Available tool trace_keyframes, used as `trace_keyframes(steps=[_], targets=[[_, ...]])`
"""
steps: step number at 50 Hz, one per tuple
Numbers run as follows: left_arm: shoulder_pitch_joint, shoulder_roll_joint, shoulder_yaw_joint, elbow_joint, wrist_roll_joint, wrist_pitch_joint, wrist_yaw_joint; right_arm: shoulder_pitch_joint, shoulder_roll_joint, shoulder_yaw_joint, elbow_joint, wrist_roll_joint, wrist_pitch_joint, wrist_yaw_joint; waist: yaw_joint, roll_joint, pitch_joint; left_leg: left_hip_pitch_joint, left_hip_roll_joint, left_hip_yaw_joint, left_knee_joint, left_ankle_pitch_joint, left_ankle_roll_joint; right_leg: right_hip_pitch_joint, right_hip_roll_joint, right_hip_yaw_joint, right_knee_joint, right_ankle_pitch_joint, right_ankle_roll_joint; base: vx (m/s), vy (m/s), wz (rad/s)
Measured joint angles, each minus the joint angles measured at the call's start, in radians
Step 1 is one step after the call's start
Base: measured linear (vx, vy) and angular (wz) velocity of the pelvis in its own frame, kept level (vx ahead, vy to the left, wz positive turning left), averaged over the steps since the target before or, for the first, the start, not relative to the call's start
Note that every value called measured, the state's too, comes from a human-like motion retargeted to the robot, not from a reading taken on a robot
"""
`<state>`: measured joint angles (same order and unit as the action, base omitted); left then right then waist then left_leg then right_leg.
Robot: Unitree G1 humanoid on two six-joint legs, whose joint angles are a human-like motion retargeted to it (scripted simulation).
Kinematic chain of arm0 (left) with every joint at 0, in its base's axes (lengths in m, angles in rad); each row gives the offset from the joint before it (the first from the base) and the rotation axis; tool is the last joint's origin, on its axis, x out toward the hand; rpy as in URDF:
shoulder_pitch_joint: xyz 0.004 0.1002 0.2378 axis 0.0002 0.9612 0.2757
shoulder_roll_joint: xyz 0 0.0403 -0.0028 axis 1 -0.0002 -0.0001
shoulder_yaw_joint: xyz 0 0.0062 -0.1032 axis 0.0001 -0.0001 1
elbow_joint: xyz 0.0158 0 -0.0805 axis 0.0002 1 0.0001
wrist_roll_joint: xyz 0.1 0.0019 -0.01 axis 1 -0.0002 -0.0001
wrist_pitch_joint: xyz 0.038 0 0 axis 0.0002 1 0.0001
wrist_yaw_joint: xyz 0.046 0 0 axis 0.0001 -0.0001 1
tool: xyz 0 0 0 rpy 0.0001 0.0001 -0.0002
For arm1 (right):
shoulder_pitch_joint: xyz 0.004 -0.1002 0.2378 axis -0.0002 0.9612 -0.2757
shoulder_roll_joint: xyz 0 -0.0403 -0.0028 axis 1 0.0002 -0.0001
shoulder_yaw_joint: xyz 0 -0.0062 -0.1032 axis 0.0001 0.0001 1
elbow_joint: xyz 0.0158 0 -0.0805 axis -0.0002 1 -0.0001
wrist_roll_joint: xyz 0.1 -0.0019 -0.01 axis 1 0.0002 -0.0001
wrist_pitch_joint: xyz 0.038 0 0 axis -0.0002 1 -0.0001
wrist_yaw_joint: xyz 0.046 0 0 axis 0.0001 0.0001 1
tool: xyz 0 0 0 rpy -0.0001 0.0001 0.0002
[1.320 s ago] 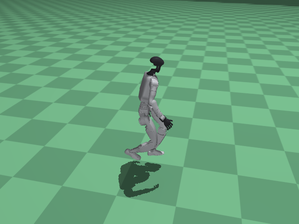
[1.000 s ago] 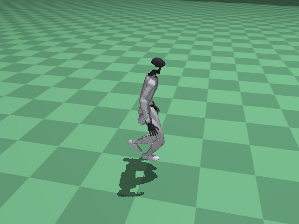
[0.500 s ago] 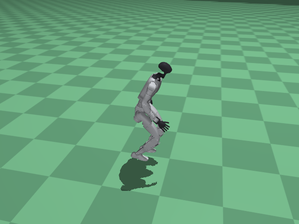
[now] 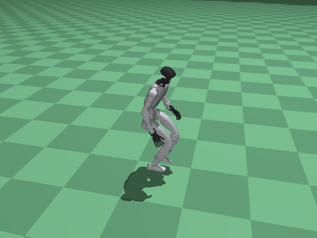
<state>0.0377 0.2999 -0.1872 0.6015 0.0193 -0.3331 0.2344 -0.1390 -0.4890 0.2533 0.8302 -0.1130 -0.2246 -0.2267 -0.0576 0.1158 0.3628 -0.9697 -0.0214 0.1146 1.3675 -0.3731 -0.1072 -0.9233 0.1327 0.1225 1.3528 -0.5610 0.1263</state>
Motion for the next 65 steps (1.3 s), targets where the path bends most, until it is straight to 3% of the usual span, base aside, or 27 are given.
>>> trace_keyframes(steps=[8,12,15,19,22,27,31,35,40,45,48,50,54,62,65], targets=[[0.074,0.052,0.057,-0.03,-0.046,0.007,0.07,-0.006,-0.065,0.025,-0.148,0.005,-0.01,0.004,-0.037,-0.07,-0.009,-0.014,-0.037,0.025,-0.073,0.082,-0.013,0.04,-0.106,0.029,0.164,0.184,0.055,-0.33,0.11,-0.39],[0.124,0.047,0.066,0.04,-0.065,0.018,0.091,-0.014,-0.102,-0.019,-0.177,0.015,-0.022,-0.032,-0.069,-0.11,-0.011,-0.017,-0.098,-0.003,-0.125,0.029,0.014,0.104,-0.127,0.091,0.209,0.302,0.108,-0.38,0.16,-0.3],[0.169,0.043,0.076,0.117,-0.062,0.033,0.078,-0.016,-0.136,-0.068,-0.194,0.016,-0.022,-0.058,-0.092,-0.128,-0.004,-0.018,-0.125,-0.037,-0.082,-0.044,0.041,0.144,-0.123,0.134,0.226,0.331,0.118,-0.37,0.18,-0.7],[0.233,0.055,0.102,0.228,-0.036,0.063,0.051,-0.016,-0.193,-0.158,-0.207,-0.017,-0.006,-0.106,-0.116,-0.147,0.012,-0.019,-0.102,-0.051,0.086,-0.179,0.088,0.135,-0.131,0.142,0.277,0.313,0.087,-0.34,0.17,-1.08],[0.251,0.075,0.123,0.311,-0.02,0.084,0.05,-0.015,-0.221,-0.241,-0.201,-0.039,0.014,-0.167,-0.123,-0.154,0.028,-0.003,-0.044,-0.03,0.155,-0.262,0.127,0.066,-0.17,0.084,0.34,0.36,0.04,-0.32,0.13,-1.27],[0.227,0.092,0.157,0.28,-0.085,0.075,0.092,0.028,-0.173,-0.322,-0.188,-0.016,0.002,-0.208,-0.135,-0.133,-0.017,0.084,-0.013,-0.001,-0.017,-0.197,0.103,0.007,-0.215,-0.064,0.361,0.403,-0.004,-0.33,0.07,-0.45],[0.151,0.11,0.189,0.086,-0.125,0.019,0.2,0.059,-0.126,-0.298,-0.229,-0.012,-0.026,-0.199,-0.173,-0.116,-0.092,0.16,-0.049,0.046,-0.233,-0.094,0.072,0.066,-0.197,-0.1,0.259,0.369,0.027,-0.43,0.01,1.09],[0.029,0.118,0.211,-0.172,-0.08,-0.051,0.309,0.078,-0.096,-0.225,-0.34,-0.034,-0.054,-0.177,-0.183,-0.11,-0.151,0.208,-0.092,0.099,-0.372,-0.023,0.042,0.133,-0.192,-0.08,0.113,0.267,0.028,-0.52,0.04,1.51],[-0.112,0.111,0.183,-0.461,-0.002,-0.111,0.352,0.07,-0.082,-0.137,-0.537,-0.081,-0.081,-0.164,-0.133,-0.082,-0.162,0.253,-0.033,0.146,-0.218,-0.112,0.067,0.167,-0.172,-0.103,0.008,0.072,-0.028,-0.57,0.03,1.08],[-0.122,0.108,0.127,-0.623,0.066,-0.138,0.367,0.045,-0.062,-0.119,-0.733,-0.14,-0.098,-0.214,-0.061,-0.026,-0.135,0.426,0.051,0.138,0.011,-0.254,0.111,0.134,-0.105,-0.18,0.002,-0.013,-0.097,-0.58,-0.07,0.51],[-0.063,0.112,0.066,-0.609,0.105,-0.152,0.365,0.066,-0.031,-0.128,-0.819,-0.165,-0.121,-0.249,-0.036,-0.014,-0.114,0.54,0.027,0.101,0.026,-0.274,0.117,0.091,-0.074,-0.227,0.013,0.021,-0.106,-0.64,-0.16,0.42],[-0.013,0.113,0.015,-0.562,0.118,-0.162,0.351,0.095,-0.005,-0.134,-0.856,-0.162,-0.143,-0.275,-0.031,-0.016,-0.103,0.586,-0.01,0.071,-0.013,-0.263,0.12,0.061,-0.052,-0.235,0.012,0.101,-0.08,-0.7,-0.2,0.66],[0.072,0.106,-0.082,-0.438,0.126,-0.171,0.303,0.141,0.033,-0.133,-0.885,-0.121,-0.184,-0.307,-0.022,-0.021,-0.099,0.566,-0.074,0.013,-0.102,-0.198,0.092,0.009,-0.017,-0.213,-0.009,0.166,-0.053,-0.77,-0.21,0.78],[0.149,0.098,-0.189,-0.243,0.132,-0.178,0.185,0.122,0.042,-0.12,-0.886,-0.087,-0.2,-0.327,0.038,-0.012,-0.108,0.368,-0.105,-0.052,-0.099,-0.236,0.088,-0.014,-0.044,-0.158,0.031,-0.054,-0.149,-0.81,-0.13,0.76],[0.154,0.089,-0.212,-0.161,0.126,-0.168,0.115,0.089,0.031,-0.094,-0.857,-0.099,-0.187,-0.316,0.091,-0.004,-0.11,0.268,-0.095,-0.06,-0.053,-0.234,0.083,0.027,-0.076,-0.148,0.006,-0.106,-0.154,-0.67,-0.04,0.53]])
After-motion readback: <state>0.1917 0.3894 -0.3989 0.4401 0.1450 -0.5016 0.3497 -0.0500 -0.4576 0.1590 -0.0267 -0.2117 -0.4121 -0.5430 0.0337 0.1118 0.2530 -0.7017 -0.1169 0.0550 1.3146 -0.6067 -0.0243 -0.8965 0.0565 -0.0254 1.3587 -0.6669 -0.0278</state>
